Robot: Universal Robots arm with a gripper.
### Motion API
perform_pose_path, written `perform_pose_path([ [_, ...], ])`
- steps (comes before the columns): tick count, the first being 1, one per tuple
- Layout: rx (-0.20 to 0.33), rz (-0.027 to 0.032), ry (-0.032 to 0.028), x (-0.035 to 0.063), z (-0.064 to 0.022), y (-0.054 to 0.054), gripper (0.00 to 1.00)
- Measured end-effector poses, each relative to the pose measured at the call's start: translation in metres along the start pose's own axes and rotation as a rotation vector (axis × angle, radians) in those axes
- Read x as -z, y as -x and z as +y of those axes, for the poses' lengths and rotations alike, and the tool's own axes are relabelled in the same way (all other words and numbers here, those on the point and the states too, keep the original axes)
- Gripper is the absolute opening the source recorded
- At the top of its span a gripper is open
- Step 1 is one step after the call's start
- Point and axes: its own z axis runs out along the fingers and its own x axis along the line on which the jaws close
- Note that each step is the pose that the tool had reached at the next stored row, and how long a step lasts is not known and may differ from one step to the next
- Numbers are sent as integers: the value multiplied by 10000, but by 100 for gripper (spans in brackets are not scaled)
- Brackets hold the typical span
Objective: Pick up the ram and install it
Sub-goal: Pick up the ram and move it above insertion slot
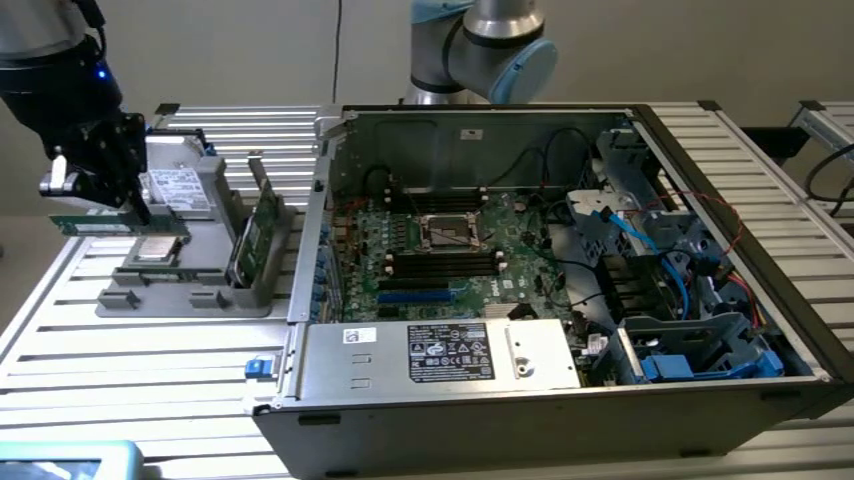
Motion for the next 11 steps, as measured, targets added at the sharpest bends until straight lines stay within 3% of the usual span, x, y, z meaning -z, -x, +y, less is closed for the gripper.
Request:
perform_pose_path([
  [11,1,1,1,503,-428,1,12],
])
